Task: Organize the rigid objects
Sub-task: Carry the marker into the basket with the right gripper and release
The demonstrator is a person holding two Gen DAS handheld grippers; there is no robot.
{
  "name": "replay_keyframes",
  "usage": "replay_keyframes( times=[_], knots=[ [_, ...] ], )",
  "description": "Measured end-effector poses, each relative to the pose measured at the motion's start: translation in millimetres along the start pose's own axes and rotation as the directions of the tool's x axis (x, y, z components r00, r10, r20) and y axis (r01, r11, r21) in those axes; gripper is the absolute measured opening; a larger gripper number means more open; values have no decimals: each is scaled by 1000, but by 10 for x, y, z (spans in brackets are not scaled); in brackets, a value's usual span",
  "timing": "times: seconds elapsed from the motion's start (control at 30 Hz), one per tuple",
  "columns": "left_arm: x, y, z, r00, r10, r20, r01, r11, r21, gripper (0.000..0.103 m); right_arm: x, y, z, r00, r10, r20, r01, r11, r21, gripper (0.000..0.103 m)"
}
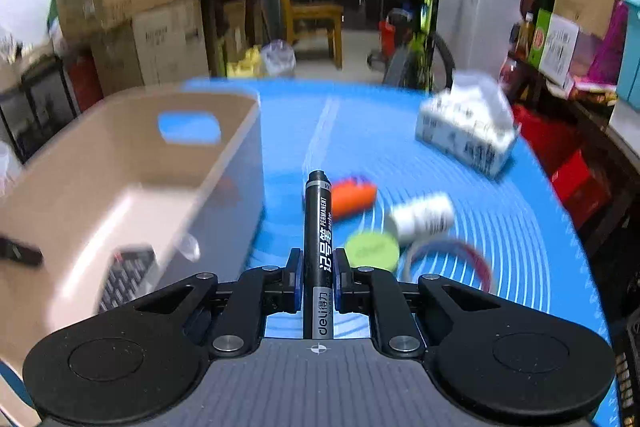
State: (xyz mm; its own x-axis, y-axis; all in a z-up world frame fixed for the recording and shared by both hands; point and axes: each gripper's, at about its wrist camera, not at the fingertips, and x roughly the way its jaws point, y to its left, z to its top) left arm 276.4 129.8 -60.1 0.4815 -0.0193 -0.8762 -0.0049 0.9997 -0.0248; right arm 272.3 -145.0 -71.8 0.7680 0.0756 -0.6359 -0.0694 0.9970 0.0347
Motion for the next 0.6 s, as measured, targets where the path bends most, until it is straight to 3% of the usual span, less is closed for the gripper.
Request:
replay_keyframes(
  times=[0.2,0.6],
  knots=[
    [14,-11,-12,1000,0,-1,0,1000,-3,11,-298,105,332,994,41,103,-39,999,-19,25],
    [19,-22,-11,1000,3,-1,-3,1000,-1,11,-257,667,664,978,173,120,-162,982,-93,25]
  ],
)
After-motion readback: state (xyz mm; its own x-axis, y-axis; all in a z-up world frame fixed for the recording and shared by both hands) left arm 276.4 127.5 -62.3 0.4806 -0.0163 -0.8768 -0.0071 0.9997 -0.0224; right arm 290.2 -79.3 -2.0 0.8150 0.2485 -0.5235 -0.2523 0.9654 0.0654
